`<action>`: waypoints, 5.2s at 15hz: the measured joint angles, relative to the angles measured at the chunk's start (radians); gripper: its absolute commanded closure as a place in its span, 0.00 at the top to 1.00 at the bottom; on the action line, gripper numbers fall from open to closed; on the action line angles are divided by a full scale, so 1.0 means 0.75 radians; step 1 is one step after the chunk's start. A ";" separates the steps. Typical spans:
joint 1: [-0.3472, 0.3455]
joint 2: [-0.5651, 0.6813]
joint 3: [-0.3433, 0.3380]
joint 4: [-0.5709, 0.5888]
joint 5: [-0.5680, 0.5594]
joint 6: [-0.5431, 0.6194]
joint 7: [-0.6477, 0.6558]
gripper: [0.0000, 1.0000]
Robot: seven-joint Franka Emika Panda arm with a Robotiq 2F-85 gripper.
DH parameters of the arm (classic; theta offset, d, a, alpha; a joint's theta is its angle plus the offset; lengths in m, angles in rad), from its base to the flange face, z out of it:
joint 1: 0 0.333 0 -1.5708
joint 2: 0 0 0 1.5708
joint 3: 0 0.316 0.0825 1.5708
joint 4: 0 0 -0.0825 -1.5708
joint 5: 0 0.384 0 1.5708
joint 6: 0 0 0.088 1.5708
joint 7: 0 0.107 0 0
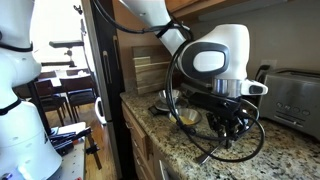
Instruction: Use the silver spoon to spoon out some of the contents from the bowl on the right into the bowl on the left
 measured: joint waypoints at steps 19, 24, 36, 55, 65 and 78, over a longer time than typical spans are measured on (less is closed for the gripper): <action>0.019 -0.232 0.026 0.037 -0.066 -0.560 -0.205 0.04; 0.134 -0.295 0.034 0.031 -0.223 -0.805 -0.217 0.04; 0.260 -0.286 0.090 -0.002 -0.378 -0.979 -0.255 0.06; 0.390 -0.054 0.139 0.229 -0.653 -1.243 -0.242 0.04; 0.404 0.114 0.142 0.314 -0.855 -1.291 -0.242 0.03; 0.461 0.176 0.205 0.331 -1.128 -1.292 -0.242 0.03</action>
